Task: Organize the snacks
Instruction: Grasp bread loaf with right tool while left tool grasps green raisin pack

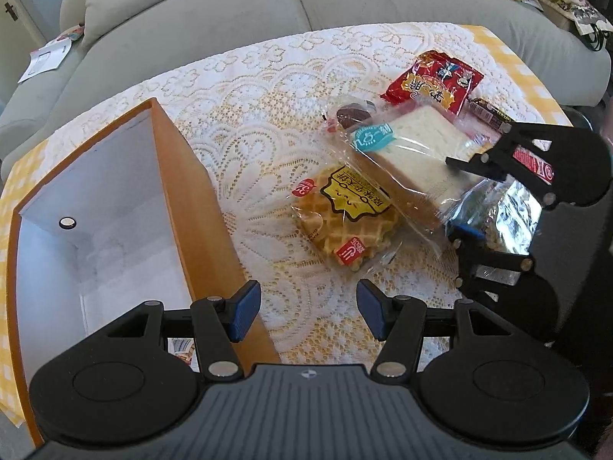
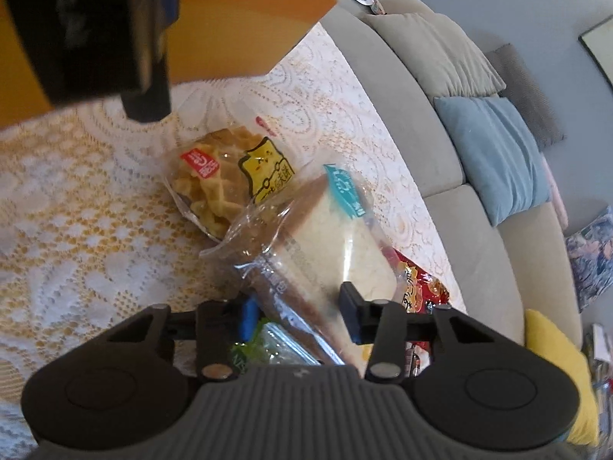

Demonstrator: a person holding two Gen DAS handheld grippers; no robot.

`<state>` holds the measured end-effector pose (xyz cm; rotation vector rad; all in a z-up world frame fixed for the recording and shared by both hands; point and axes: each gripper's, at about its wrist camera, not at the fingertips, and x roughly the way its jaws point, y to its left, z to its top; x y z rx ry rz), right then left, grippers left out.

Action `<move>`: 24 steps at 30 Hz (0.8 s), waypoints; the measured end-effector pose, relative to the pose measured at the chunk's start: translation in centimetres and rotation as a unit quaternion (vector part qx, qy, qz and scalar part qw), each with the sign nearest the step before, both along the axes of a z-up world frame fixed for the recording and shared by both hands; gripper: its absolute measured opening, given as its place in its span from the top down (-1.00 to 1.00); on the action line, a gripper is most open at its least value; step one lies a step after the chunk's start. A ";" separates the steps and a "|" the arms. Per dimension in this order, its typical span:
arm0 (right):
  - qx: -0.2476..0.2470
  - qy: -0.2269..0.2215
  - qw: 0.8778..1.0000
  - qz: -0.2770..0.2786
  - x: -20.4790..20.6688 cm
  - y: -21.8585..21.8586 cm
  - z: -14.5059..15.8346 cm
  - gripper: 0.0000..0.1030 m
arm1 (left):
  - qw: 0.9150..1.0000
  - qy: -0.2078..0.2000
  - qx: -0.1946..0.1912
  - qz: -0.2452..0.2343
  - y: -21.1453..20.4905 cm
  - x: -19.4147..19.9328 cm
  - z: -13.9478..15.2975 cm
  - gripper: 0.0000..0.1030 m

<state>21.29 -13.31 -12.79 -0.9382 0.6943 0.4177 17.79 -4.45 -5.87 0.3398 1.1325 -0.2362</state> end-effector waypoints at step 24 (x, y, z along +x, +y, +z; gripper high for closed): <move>0.423 0.093 0.849 -0.301 -2.2 -14.0 11.3 0.58 | 0.992 0.031 -0.117 -0.036 -3.4 -2.8 1.4 -0.32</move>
